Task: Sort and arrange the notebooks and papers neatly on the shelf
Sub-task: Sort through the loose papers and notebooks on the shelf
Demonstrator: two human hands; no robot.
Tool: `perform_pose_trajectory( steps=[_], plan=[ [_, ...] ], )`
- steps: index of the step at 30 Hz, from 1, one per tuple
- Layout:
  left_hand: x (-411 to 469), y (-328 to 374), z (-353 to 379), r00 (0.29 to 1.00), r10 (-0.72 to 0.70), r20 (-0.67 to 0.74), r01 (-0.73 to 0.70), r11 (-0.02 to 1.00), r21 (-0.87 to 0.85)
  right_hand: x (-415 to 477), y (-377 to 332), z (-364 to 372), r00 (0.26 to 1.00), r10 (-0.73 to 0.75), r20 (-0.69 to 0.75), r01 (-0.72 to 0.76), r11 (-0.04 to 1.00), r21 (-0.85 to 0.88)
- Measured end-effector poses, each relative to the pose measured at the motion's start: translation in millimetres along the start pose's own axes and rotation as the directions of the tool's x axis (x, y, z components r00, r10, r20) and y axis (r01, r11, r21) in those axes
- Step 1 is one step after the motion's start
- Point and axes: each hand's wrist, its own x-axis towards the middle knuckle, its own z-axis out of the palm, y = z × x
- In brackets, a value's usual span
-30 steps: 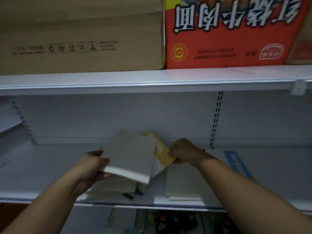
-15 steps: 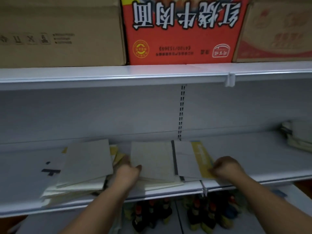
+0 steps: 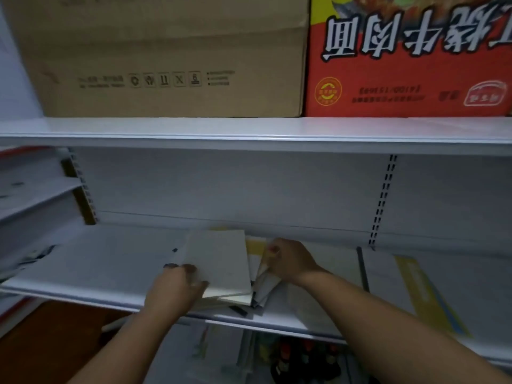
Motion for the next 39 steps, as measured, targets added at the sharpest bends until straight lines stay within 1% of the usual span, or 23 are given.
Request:
perform_pose_trajectory(
  steps=[3,5,6,8,12,15,17,19,20,22,24,25,27,28,30,31,32,33,34,35,37,38,39],
  plan=[
    [-3.4,-16.4,-7.4,0.996,-0.080,-0.031,0.075,0.989,-0.126,23.4,-21.5,14.1,0.993,-0.101,0.062,0.099,0.994,0.038],
    [-2.3,-25.9,-14.8,0.988,-0.153,0.010,0.152,0.968,-0.200,31.9,-32.0,19.1,0.970,-0.180,0.165,0.177,0.984,0.029],
    [-1.3,-29.7,-19.0,0.979,-0.199,0.050,0.205,0.943,-0.260,33.8,-35.5,22.2,0.956,-0.173,0.237,0.179,0.984,-0.006],
    [-1.1,-34.3,-26.2,0.962,-0.235,0.137,0.271,0.864,-0.425,40.5,-34.4,28.7,0.954,-0.093,0.286,0.118,0.991,-0.070],
    [-1.1,-32.3,-27.5,0.938,-0.218,0.271,0.348,0.623,-0.701,50.6,-23.7,30.7,0.956,0.009,0.294,0.057,0.975,-0.214],
    [-0.7,-27.8,-32.9,0.952,-0.186,0.242,0.305,0.536,-0.787,46.6,-19.9,21.7,0.947,0.100,0.305,0.008,0.942,-0.336],
    [-0.4,-18.4,-37.3,0.967,-0.152,0.205,0.254,0.490,-0.834,42.2,-12.2,9.9,0.949,0.126,0.288,-0.024,0.943,-0.332],
    [-1.1,-0.1,-39.7,0.978,-0.098,0.182,0.207,0.448,-0.870,35.7,2.5,-8.9,0.952,0.128,0.277,-0.059,0.968,-0.245],
    [-0.9,12.2,-39.2,0.981,-0.061,0.185,0.193,0.429,-0.883,29.9,12.3,-21.3,0.951,0.150,0.271,-0.110,0.981,-0.157],
    [2.2,40.7,-31.4,0.980,0.021,0.197,0.172,0.400,-0.900,11.2,35.2,-54.1,0.950,0.217,0.224,-0.245,0.964,0.106],
    [5.0,74.9,-16.2,0.973,0.096,0.208,0.155,0.395,-0.906,-16.0,64.2,-90.6,0.948,0.303,0.094,-0.317,0.882,0.350],
    [5.2,92.9,-6.8,0.968,0.125,0.218,0.154,0.388,-0.908,-31.9,82.0,-106.9,0.929,0.369,0.038,-0.346,0.828,0.441],
    [1.3,127.4,15.5,0.950,0.174,0.261,0.186,0.356,-0.916,-66.2,119.9,-131.3,0.858,0.513,-0.032,-0.411,0.723,0.556],
    [-2.6,142.2,27.4,0.935,0.195,0.297,0.217,0.348,-0.912,-81.8,137.1,-139.6,0.812,0.580,-0.063,-0.448,0.689,0.569],
    [-10.1,162.0,53.1,0.901,0.210,0.381,0.285,0.376,-0.881,-104.9,172.5,-145.3,0.747,0.656,-0.112,-0.525,0.684,0.506],
    [-11.9,166.4,66.8,0.885,0.203,0.420,0.314,0.408,-0.857,-113.9,187.2,-143.2,0.747,0.655,-0.115,-0.584,0.729,0.358],
    [-12.9,168.7,79.6,0.865,0.210,0.456,0.332,0.442,-0.833,-121.8,199.1,-139.0,0.746,0.657,-0.112,-0.644,0.753,0.133],
    [-14.6,169.3,89.5,0.843,0.222,0.490,0.351,0.464,-0.813,-127.2,209.0,-133.8,0.755,0.648,-0.104,-0.656,0.748,-0.097],
    [-14.7,167.8,93.8,0.833,0.226,0.505,0.345,0.501,-0.794,-129.3,215.9,-129.3,0.765,0.638,-0.092,-0.636,0.725,-0.263],
    [-15.0,167.0,92.7,0.839,0.203,0.504,0.334,0.540,-0.773,-130.0,219.6,-128.3,0.762,0.643,-0.078,-0.630,0.709,-0.316],
    [-14.7,163.5,81.8,0.903,0.169,0.396,0.162,0.720,-0.675,-123.8,216.4,-129.0,0.763,0.640,-0.094,-0.629,0.700,-0.337],
    [-14.4,160.5,71.6,0.917,0.209,0.339,0.000,0.851,-0.526,-117.1,208.8,-131.5,0.773,0.622,-0.124,-0.627,0.718,-0.302],
    [-11.0,155.2,63.8,0.928,0.269,0.257,-0.172,0.923,-0.345,-108.7,196.7,-131.7,0.782,0.605,-0.150,-0.622,0.744,-0.243]
  ],
)
